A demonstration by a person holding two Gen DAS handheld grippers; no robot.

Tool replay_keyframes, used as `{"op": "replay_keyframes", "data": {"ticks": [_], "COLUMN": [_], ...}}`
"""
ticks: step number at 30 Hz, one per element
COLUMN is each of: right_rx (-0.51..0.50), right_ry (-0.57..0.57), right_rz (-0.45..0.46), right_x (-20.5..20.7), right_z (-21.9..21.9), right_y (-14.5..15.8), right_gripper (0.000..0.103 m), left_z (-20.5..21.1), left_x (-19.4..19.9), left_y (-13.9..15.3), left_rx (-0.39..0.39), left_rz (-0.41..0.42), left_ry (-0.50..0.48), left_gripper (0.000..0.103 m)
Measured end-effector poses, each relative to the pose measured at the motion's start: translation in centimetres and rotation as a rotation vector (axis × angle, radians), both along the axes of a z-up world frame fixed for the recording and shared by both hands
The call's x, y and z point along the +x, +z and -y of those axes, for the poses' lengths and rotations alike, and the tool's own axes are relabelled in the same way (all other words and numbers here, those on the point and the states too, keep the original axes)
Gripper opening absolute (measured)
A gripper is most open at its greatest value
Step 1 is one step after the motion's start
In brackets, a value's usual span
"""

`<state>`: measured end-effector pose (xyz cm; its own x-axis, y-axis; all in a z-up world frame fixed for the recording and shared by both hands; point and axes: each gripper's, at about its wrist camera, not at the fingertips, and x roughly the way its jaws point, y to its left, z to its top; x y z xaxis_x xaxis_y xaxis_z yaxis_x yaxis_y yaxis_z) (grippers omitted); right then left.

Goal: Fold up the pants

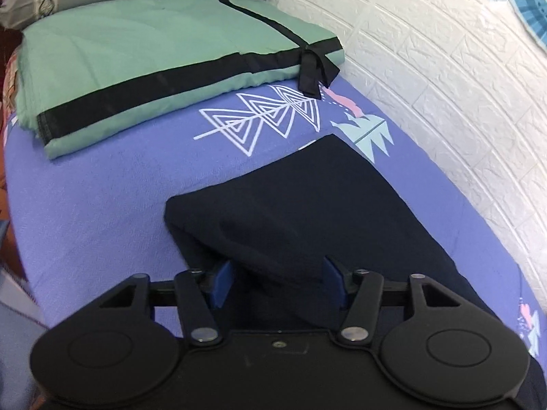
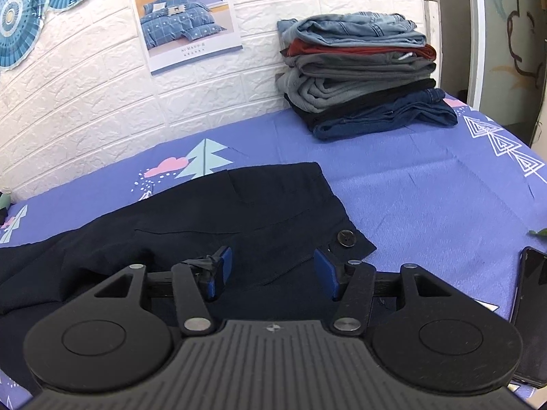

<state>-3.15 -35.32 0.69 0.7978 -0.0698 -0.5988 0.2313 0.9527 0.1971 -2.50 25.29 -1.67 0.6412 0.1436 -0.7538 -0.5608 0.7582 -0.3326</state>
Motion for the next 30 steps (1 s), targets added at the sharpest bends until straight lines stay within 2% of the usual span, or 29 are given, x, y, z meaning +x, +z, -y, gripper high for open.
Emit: {"op": "replay_keyframes", "data": {"ticks": [1, 2, 3, 5, 8, 11, 14, 20, 22, 25, 26, 27, 28, 29, 30], "right_rx": [0.005, 0.008, 0.011, 0.037, 0.071, 0.047, 0.015, 0.039, 0.062, 0.147, 0.182, 0.191, 0.156, 0.106, 0.086], "right_ry": [-0.001, 0.0, 0.006, 0.039, 0.026, -0.004, -0.014, -0.015, -0.008, 0.052, 0.095, 0.129, 0.129, 0.112, 0.087], "right_rz": [0.002, 0.005, 0.014, 0.059, 0.115, 0.137, 0.115, 0.033, 0.016, -0.014, -0.022, -0.03, -0.031, -0.015, 0.039], "right_x": [0.1, 0.3, 0.5, 1.2, 3.1, 5.6, 8.9, 14.0, 14.9, 15.6, 15.7, 15.6, 15.4, 15.0, 14.3], "right_z": [0.1, 0.2, 0.4, 1.0, 2.6, 4.2, 5.9, 8.6, 9.2, 9.7, 9.7, 9.4, 9.1, 8.8, 8.9], "right_y": [-0.1, -0.2, -0.2, 0.0, 0.7, 1.0, 0.1, -3.0, -3.8, -4.9, -5.2, -5.3, -5.2, -4.8, -4.2], "right_gripper": [0.09, 0.09, 0.09, 0.09, 0.09, 0.09, 0.09, 0.092, 0.092, 0.092, 0.085, 0.062, 0.043, 0.013, 0.011], "left_z": [0.1, 0.3, 0.4, 0.4, 0.7, 1.2, 2.4, 4.6, 5.4, 6.7, 7.0, 7.2, 7.5, 7.7, 8.0], "left_x": [0.5, 1.0, 1.6, 2.6, 3.7, 5.5, 8.2, 15.3, 17.5, 20.6, 21.7, 22.7, 23.5, 24.3, 24.9], "left_y": [-0.1, -0.2, -0.2, 0.4, 3.4, 6.8, 9.3, 12.3, 13.0, 13.8, 14.0, 14.2, 14.3, 14.4, 14.5], "left_rx": [0.016, 0.035, 0.045, 0.056, 0.119, 0.162, 0.2, 0.249, 0.271, 0.288, 0.281, 0.277, 0.279, 0.285, 0.287], "left_rz": [-0.007, -0.011, -0.014, 0.004, 0.09, 0.172, 0.225, 0.268, 0.284, 0.282, 0.278, 0.277, 0.277, 0.278, 0.28], "left_ry": [-0.002, -0.013, -0.038, -0.082, -0.107, -0.115, -0.118, -0.114, -0.118, -0.127, -0.129, -0.128, -0.125, -0.12, -0.116], "left_gripper": [0.076, 0.041, 0.0, 0.0, 0.0, 0.0, 0.0, 0.0, 0.0, 0.0, 0.0, 0.0, 0.0, 0.0, 0.0]}}
